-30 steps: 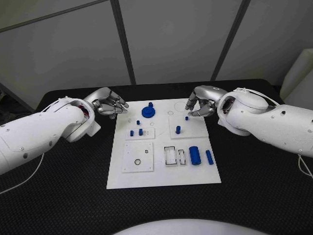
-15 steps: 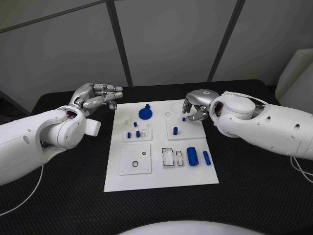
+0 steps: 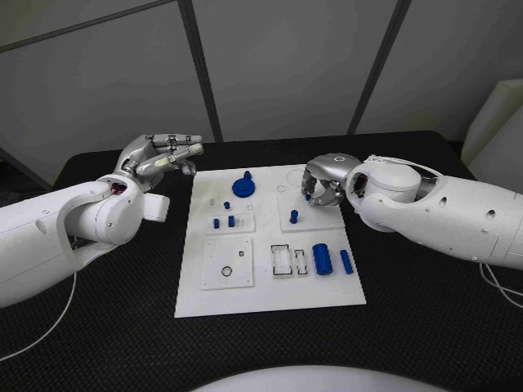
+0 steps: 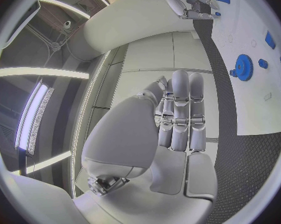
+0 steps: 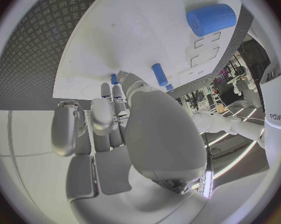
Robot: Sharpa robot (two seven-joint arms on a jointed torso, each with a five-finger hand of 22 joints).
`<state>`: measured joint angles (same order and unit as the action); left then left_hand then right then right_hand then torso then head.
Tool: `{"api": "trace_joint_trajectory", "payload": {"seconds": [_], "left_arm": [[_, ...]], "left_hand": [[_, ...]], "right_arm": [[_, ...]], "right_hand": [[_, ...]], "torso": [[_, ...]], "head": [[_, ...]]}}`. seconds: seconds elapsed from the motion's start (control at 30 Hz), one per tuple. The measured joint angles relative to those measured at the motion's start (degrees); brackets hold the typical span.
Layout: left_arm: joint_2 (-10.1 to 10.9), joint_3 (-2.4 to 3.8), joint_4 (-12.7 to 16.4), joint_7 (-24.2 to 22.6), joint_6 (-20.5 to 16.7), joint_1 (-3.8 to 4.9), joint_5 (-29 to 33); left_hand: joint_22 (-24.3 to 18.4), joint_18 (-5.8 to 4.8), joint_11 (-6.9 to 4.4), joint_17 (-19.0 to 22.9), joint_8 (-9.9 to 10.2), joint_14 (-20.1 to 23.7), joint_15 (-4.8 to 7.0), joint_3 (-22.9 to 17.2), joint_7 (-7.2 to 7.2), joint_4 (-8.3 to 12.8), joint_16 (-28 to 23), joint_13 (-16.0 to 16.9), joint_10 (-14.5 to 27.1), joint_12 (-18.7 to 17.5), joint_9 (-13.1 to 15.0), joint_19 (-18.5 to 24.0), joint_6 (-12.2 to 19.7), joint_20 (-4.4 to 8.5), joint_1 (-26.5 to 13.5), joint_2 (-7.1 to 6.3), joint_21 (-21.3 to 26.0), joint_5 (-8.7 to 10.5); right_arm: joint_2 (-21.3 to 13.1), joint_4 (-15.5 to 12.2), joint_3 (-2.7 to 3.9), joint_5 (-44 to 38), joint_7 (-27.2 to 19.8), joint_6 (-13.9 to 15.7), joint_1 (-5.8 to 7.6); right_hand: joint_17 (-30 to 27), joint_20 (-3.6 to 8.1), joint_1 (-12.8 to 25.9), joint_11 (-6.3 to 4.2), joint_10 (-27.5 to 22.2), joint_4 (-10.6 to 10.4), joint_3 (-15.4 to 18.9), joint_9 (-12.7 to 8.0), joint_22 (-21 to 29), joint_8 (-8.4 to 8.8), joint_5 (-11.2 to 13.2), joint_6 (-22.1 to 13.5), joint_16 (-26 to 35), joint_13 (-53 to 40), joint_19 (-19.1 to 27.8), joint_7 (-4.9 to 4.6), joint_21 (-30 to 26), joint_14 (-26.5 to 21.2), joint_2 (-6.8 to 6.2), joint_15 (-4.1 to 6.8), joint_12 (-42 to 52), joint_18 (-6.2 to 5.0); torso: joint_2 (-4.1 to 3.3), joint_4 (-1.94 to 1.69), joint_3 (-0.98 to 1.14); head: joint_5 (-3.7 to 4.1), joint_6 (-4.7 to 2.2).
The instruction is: Assemble the parts on the task board
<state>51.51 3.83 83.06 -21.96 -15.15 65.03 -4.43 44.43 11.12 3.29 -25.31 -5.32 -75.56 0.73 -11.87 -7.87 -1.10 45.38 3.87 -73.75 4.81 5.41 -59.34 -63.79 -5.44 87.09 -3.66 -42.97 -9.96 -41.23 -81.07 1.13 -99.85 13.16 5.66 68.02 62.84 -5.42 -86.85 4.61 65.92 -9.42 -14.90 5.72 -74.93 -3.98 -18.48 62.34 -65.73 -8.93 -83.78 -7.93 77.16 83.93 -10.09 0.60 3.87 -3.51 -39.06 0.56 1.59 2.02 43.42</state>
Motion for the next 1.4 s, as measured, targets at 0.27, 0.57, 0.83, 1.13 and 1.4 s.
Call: {"api": "trace_joint_trajectory", "payload": {"seconds": [0.27,0.57,0.83,1.13,1.4], "left_arm": [[0.07,0.0,0.07,-0.24,0.12,-0.01,0.68],[0.1,0.0,0.09,-0.24,0.23,-0.01,0.99],[0.12,0.0,0.05,0.19,0.43,-0.01,1.08],[0.19,0.0,-0.01,0.65,0.5,-0.01,1.14],[0.2,0.0,-0.16,0.86,0.57,-0.02,1.17]], "left_hand": [[-0.06,0.0,0.0,0.08,0.22,0.0,-0.01,-0.23,0.0,0.23,-0.33,0.0,0.0,0.0,0.01,0.0,0.0,0.0,-0.02,-0.02,0.0,0.0],[-0.11,0.0,0.0,0.16,0.22,0.21,0.18,-0.56,0.0,0.22,-0.61,0.0,0.0,0.0,-0.04,0.0,0.0,0.0,-0.24,-0.25,0.23,0.0],[-0.19,0.0,0.0,0.26,0.44,0.21,0.18,-0.95,0.0,0.32,-0.63,0.0,0.0,0.0,-0.04,0.2,0.01,0.21,-0.31,-0.32,0.45,0.0],[-0.24,0.0,0.0,0.33,0.44,0.21,0.18,-1.26,0.0,0.32,-0.99,0.0,0.01,0.0,-0.04,0.2,0.01,0.21,-0.54,-0.55,0.45,0.0],[-0.24,0.0,0.0,0.33,0.44,0.21,0.17,-1.26,0.0,0.32,-0.99,0.0,0.0,0.0,-0.03,0.2,0.01,0.21,-0.54,-0.55,0.45,0.0]], "right_arm": [[0.84,0.88,-0.01,-0.06,-0.17,-0.75,-0.4],[1.5,1.72,0.12,-0.26,-0.2,-0.98,-0.4],[1.63,1.64,0.15,-0.74,0.14,-0.98,-0.51],[1.15,0.6,0.01,-1.87,0.85,0.05,-0.85],[-0.4,-1.94,-0.02,-2.66,1.3,2.58,-0.97]], "right_hand": [[0.49,0.0,-0.39,-0.03,0.87,0.66,-1.21,0.0,0.0,0.0,-0.05,0.48,-0.9,0.51,0.0,0.15,2.2,0.0,0.39,0.0,0.01,-0.01],[0.72,0.0,-0.42,-0.74,2.61,2.09,-3.02,0.41,0.01,0.0,-0.62,1.99,-1.82,1.27,0.0,0.71,5.17,0.0,1.97,0.0,0.07,0.89],[0.32,0.23,-0.39,-1.14,4.44,3.86,-4.77,0.9,0.01,-0.25,-1.16,3.46,-2.05,1.53,-0.23,0.86,8.58,0.03,3.12,0.47,-0.01,1.78],[-1.24,0.62,0.88,-0.83,5.35,8.82,-12.72,1.45,0.02,-0.24,4.55,4.53,-2.05,1.98,-0.18,1.02,10.57,0.02,3.1,0.85,-0.56,1.77],[-1.68,0.62,2.23,-0.63,5.55,10.29,-14.24,1.62,0.02,-0.24,4.55,4.53,-2.05,1.89,-0.18,1.02,11.15,0.01,2.5,0.85,-0.19,2.69]], "torso": [[0.01,-0.05,0.0],[0.04,-0.05,0.0],[0.07,-0.05,0.0],[0.1,-0.05,0.02],[0.12,0.01,0.03]], "head": [[0.05,0.28],[-0.1,0.56],[-0.22,0.86],[-0.16,0.93],[-0.17,0.75]]}}
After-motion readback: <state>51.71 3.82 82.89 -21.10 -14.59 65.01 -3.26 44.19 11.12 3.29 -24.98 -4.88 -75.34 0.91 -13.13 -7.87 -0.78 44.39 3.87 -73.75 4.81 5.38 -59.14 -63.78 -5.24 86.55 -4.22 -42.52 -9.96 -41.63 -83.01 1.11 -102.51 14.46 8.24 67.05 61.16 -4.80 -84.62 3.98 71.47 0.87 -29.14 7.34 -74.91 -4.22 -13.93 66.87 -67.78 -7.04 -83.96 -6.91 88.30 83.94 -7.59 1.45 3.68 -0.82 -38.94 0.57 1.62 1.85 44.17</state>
